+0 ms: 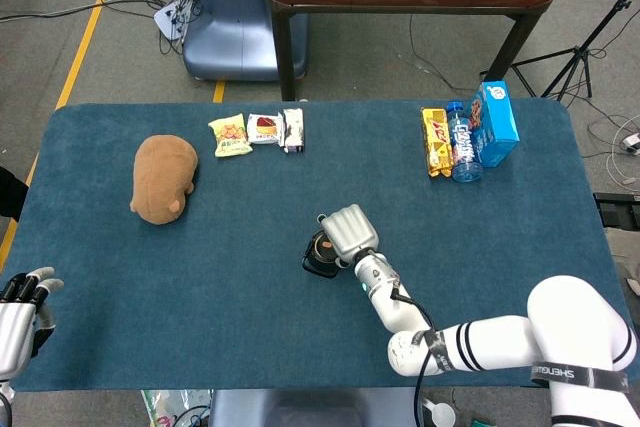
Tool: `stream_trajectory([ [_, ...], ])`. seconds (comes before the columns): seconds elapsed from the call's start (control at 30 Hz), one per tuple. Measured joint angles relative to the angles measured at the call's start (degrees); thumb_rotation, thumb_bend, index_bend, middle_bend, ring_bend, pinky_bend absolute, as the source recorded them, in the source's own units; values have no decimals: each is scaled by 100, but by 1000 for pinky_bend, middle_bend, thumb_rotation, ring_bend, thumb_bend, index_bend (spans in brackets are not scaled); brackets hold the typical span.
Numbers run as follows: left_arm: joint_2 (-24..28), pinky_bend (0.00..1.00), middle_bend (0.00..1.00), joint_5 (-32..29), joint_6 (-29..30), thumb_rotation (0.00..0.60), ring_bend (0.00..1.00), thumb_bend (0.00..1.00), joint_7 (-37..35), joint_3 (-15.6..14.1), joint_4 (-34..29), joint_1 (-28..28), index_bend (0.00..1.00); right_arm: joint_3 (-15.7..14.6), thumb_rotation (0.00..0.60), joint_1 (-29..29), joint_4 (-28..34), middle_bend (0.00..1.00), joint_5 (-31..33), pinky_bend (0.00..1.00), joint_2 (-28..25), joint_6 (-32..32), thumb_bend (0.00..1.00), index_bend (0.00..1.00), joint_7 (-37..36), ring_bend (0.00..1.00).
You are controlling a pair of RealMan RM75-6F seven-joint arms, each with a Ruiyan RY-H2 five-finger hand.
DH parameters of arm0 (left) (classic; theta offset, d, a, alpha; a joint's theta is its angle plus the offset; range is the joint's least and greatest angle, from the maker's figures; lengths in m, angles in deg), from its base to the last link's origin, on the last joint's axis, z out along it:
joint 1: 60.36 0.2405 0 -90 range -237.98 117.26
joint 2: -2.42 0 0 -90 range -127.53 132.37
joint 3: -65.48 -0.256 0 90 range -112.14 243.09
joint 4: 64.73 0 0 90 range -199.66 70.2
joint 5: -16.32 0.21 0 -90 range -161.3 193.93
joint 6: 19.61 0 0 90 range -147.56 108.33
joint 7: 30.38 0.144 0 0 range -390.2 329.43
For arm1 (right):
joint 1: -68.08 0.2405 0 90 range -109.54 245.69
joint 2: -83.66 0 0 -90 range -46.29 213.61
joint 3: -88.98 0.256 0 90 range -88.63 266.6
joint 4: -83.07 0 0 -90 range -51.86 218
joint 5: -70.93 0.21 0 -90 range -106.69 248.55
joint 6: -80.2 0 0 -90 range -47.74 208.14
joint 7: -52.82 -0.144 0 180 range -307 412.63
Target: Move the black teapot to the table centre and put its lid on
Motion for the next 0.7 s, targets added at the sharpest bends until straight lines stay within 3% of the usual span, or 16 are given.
stream_trajectory([
  [0.2, -11, 541, 297, -1, -18, 600, 263, 764, 47, -3, -4, -7, 395, 6, 600, -39, 222, 968, -90, 917, -148, 89, 270, 321, -54, 906],
  [0.57, -25, 541, 297, 10, -37, 600, 263, 764, 95, -11, -12, -18, 395, -125, 600, -108, 540, 968, -232, 917, -353, 237, 670, 334, -19, 906],
  [0.7, -34, 541, 297, 18, -38, 600, 263, 764, 120, -16, -15, -18, 395, -194, 600, -105, 590, 968, -183, 917, -363, 275, 765, 352, 81, 906],
])
